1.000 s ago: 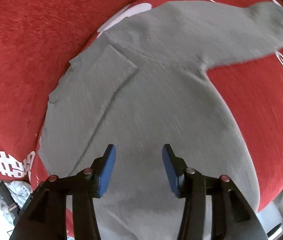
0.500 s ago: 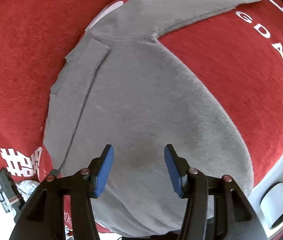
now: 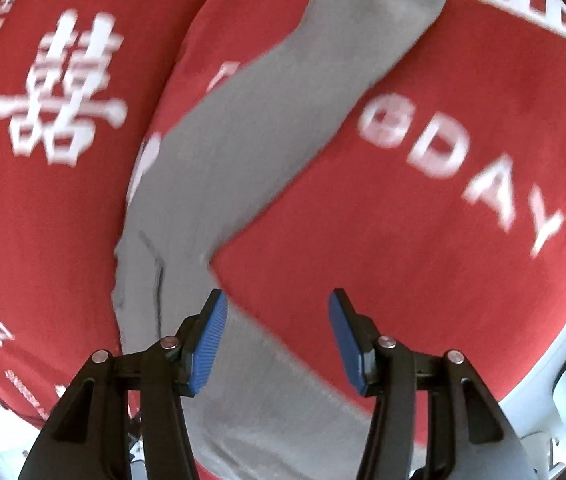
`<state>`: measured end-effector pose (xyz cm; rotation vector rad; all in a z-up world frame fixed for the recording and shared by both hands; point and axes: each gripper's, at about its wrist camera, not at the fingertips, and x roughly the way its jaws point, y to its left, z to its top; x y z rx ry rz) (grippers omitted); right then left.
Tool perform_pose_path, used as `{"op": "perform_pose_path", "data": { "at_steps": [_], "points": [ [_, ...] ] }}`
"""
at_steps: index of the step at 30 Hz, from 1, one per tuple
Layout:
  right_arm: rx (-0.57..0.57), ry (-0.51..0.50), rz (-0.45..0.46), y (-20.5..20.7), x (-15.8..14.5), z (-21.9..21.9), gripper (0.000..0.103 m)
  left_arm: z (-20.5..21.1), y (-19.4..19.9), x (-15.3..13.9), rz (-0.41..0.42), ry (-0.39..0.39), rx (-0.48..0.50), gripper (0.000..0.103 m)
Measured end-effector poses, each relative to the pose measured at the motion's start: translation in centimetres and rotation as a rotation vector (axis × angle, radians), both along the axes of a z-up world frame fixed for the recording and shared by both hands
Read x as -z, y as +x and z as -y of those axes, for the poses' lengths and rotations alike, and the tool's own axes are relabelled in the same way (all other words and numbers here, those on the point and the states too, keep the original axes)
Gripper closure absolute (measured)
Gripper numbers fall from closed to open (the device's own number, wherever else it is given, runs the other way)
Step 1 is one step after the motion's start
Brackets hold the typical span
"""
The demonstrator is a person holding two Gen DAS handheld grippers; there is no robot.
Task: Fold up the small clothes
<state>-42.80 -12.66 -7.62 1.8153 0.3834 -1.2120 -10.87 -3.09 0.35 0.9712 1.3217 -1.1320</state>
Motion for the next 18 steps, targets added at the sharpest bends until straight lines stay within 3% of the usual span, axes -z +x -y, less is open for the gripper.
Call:
{"op": "perform_pose_path", "data": {
  "at_steps": [9, 18],
  "points": [
    [0.086, 0.021, 0.000, -8.1, 2.0, 2.3, 0.045, 5.2, -8.5, 0.9, 0.031, 0.022, 0.099, 0.001],
    [0.189, 0.015, 0.092, -11.9, 4.6, 3.6, 0.045, 7.7, -11.1, 1.3, 0.067, 0.050, 0.099, 0.001]
  ]
}}
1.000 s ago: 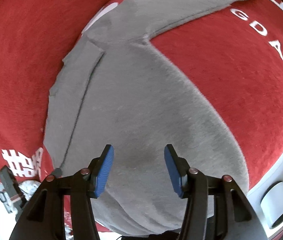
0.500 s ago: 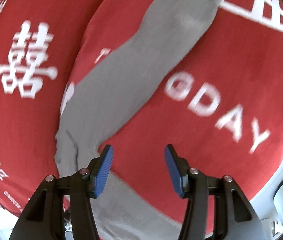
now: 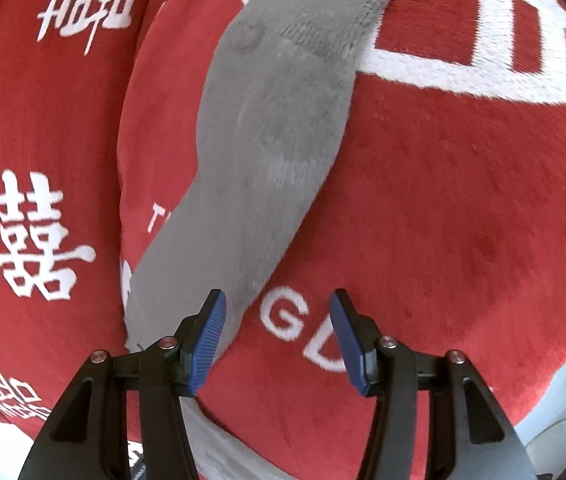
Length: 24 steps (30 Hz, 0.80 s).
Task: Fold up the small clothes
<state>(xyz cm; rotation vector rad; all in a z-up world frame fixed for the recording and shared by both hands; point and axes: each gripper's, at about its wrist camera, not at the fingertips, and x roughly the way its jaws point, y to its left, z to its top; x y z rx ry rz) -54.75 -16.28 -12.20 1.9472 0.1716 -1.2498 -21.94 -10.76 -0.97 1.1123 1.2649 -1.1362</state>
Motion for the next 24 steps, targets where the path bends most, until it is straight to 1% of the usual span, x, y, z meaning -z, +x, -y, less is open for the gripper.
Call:
{"op": "perform_pose_path", "data": {
  "at_steps": [8, 14, 16, 17, 18, 19, 20, 22, 24],
  "points": [
    [0.070, -0.015, 0.081, -0.5, 1.6, 2.0, 0.045, 1.4, -0.9, 1.0, 0.015, 0.021, -0.028, 0.001],
    [0.144, -0.055, 0.117, -1.2, 2.0, 3.3, 0.045, 1.9, -1.0, 1.5, 0.029, 0.028, -0.030, 0.001],
    [0.166, -0.066, 0.143, -1.3, 2.0, 3.8, 0.046, 2.3, -1.1, 1.9, 0.029, 0.028, -0.034, 0.001],
    [0.182, -0.070, 0.166, -1.4, 2.1, 3.9, 0.054, 2.4, -1.1, 1.9, 0.028, 0.027, -0.035, 0.001],
    [0.196, -0.069, 0.185, -1.4, 2.2, 4.0, 0.079, 2.5, -1.0, 1.9, 0.023, 0.026, -0.037, 0.001],
    [0.203, -0.065, 0.199, -1.5, 2.2, 4.0, 0.092, 2.5, -0.9, 2.0, 0.018, 0.026, -0.039, 0.001],
    [0.215, -0.064, 0.222, -1.5, 2.3, 4.1, 0.095, 2.5, -0.8, 2.0, 0.017, 0.027, -0.043, 0.001],
    [0.224, -0.098, 0.267, -1.5, 1.9, 4.4, 0.095, 2.5, -0.4, 2.1, 0.029, 0.028, -0.044, 0.001],
    [0.188, -0.152, 0.285, -1.2, 0.8, 4.9, 0.095, 2.4, 0.1, 2.5, 0.024, 0.036, -0.053, 0.001]
  ]
}}
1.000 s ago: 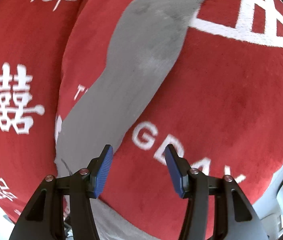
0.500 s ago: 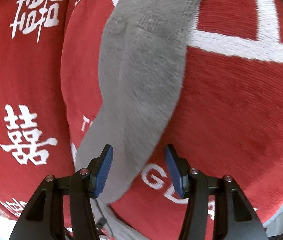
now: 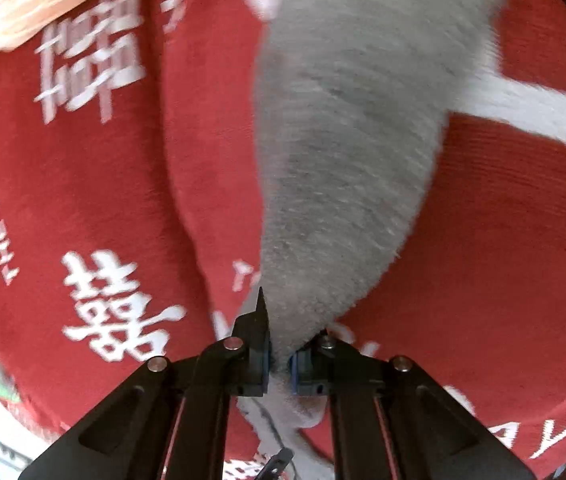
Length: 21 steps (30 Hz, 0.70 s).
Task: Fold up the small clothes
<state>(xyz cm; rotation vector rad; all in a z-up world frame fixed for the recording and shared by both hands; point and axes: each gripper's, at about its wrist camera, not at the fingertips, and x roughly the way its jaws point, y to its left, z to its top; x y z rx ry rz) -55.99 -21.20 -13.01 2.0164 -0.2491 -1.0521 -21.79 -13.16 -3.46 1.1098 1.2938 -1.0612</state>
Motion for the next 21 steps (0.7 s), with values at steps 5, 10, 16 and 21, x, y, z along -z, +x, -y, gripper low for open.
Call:
{"op": "perform_pose_path", "data": {
  "at_steps": [5, 10, 16, 21],
  "points": [
    [-0.081, -0.146, 0.038, 1.9, -3.5, 1.8, 0.095, -0.5, 2.3, -0.3, -0.057, -0.015, -0.056, 0.001],
    [-0.237, -0.283, 0.022, 6.9, -8.0, 4.9, 0.095, -1.3, 6.1, -2.0, -0.054, -0.097, -0.101, 0.001],
    [-0.504, -0.428, -0.060, 17.1, -13.1, 7.3, 0.095, -3.3, 12.6, -3.4, -0.026, -0.172, -0.181, 0.001],
    [-0.784, -0.494, -0.157, 29.4, -14.8, 7.2, 0.095, -6.0, 18.4, -3.3, -0.007, -0.197, -0.274, 0.001]
  ]
}}
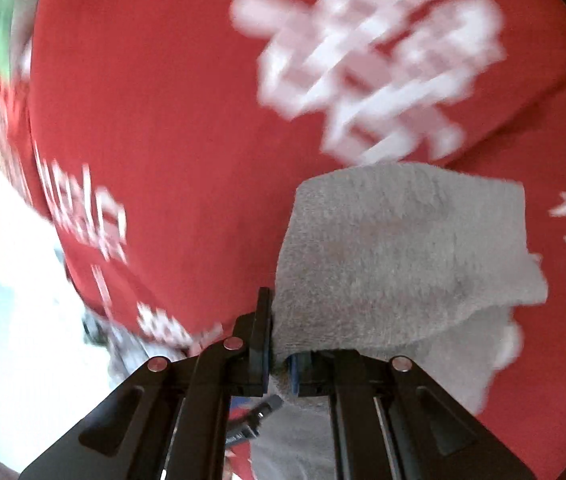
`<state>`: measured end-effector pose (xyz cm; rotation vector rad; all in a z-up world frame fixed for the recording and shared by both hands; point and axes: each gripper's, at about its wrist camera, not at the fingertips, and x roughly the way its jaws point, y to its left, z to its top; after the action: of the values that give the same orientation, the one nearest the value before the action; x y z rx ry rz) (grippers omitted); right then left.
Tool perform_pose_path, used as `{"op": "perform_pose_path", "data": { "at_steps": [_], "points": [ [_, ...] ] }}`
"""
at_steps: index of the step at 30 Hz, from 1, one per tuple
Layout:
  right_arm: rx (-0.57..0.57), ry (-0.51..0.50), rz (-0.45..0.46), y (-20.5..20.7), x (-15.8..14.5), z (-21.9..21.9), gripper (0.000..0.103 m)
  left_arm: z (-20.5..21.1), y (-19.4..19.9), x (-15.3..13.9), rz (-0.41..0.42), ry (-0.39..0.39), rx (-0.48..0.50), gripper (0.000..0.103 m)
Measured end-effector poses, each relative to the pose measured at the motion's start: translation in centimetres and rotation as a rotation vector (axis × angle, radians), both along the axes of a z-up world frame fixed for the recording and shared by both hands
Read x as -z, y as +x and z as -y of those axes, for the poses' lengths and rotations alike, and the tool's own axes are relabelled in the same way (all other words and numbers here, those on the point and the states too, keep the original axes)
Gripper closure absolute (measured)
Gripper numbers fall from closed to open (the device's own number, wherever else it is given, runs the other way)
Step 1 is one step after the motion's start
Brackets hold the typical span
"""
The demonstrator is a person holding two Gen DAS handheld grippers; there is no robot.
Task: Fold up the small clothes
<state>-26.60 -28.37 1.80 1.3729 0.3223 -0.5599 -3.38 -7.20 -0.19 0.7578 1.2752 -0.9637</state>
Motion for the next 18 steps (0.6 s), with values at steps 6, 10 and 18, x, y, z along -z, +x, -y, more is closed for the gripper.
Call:
{"op": "perform_pose_path", "data": {
  "at_steps": [6, 10, 18],
  "points": [
    [-0.238, 0.062, -0.201, 13.5, 5.3, -2.8, 0.095, -3.7, 5.6, 0.3, 0.002, -0.006, -0.090, 0.001],
    [-0.257, 0.173, -0.317, 16.3, 9.6, -5.0, 0.091, -5.1, 8.0, 1.3, -0.024, -0.005, -0.122, 0.001],
    [0.028, 0.229, -0.300, 11.9, 9.4, -5.7, 0.063, -5.7, 10.7, 1.5, -0.201, -0.108, -0.161, 0.001]
  ]
}}
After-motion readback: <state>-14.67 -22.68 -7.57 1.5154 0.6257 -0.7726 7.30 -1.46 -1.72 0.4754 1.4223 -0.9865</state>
